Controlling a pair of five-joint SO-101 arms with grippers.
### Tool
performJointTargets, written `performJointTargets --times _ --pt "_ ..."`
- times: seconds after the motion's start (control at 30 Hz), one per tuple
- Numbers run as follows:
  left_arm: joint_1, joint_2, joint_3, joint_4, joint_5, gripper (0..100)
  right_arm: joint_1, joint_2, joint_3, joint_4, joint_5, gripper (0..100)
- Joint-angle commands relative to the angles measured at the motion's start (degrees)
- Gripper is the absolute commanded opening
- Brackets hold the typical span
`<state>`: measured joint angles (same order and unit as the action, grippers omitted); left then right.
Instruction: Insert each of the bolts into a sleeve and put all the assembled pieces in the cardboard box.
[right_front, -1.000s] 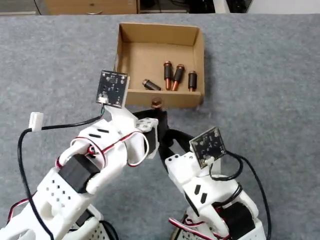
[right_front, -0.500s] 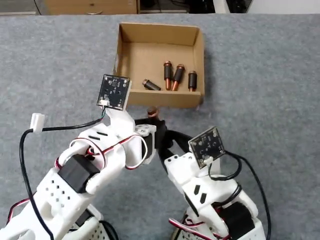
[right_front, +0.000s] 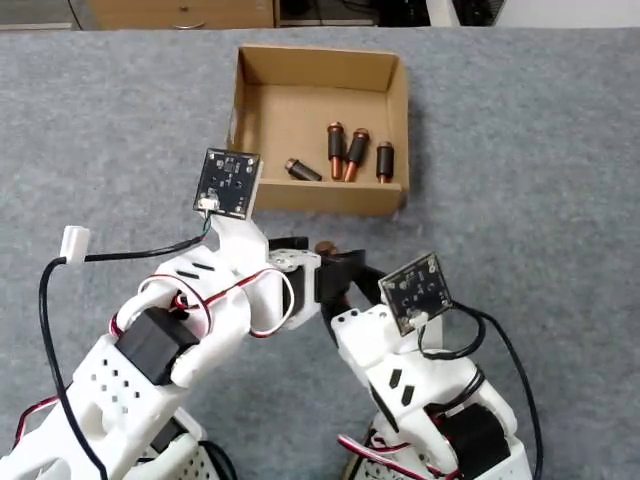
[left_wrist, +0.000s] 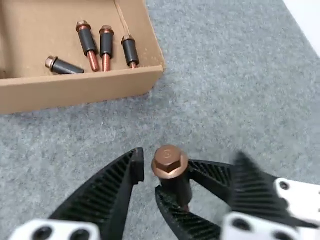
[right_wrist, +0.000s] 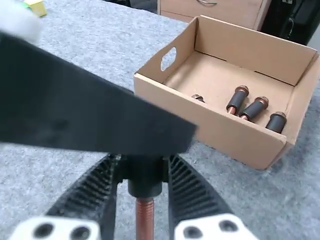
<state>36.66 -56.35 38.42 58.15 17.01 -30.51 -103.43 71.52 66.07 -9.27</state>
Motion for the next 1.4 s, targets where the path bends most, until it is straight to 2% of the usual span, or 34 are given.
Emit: performJointTargets --times 0.0,0.1,0.23,0.33,0.5,0.53,0.6,0.67,0.83,0.97,1.17,1.37 --pt "-2.2 -0.7 -7.9 -1.7 0.1 43 5.2 -5.8 0.0 -4.0 0.2 0.2" --pt "-6.4 -0.2 -14.9 -1.8 -0.3 47 11.7 -5.8 2.9 -7.1 0.2 0.2" --pt "-12.7 -0.2 -20.7 -0.4 -0.4 42 19.3 -5.8 3.6 -12.1 0.1 0.2" --pt "-17.9 -0.3 -20.9 5.5 -0.4 32 21.6 -5.4 2.5 -16.1 0.3 0.2" --pt "-25.4 -0.7 -20.6 18.9 -0.4 3 24.3 2.2 -2.2 -20.0 0.2 0.2" --pt "-26.9 -0.7 -20.0 20.5 -0.4 1 24.5 4.9 -3.9 -20.6 0.2 0.2" --pt "-29.5 -0.8 -18.2 22.9 -0.4 5 24.7 10.9 -8.0 -22.3 0.2 0.2" --pt "-32.1 -0.8 -15.8 23.9 -1.8 1 24.7 17.8 -13.0 -23.6 0.2 0.2" --pt "-36.7 -2.5 -5.6 23.3 -11.1 2 24.7 37.1 -28.4 -22.8 0.2 0.2" --pt "-38.4 -8.7 8.2 16.4 -17.2 2 24.4 51.8 -42.2 -20.4 0.2 0.2" --pt "-39.4 -24.3 33.7 4.9 -18.6 2 24.4 72.0 -63.3 -16.1 0.2 0.2" --pt "-39.4 -41.4 50.0 1.9 -18.6 2 24.3 95.9 -85.3 -9.7 0.4 0.2"
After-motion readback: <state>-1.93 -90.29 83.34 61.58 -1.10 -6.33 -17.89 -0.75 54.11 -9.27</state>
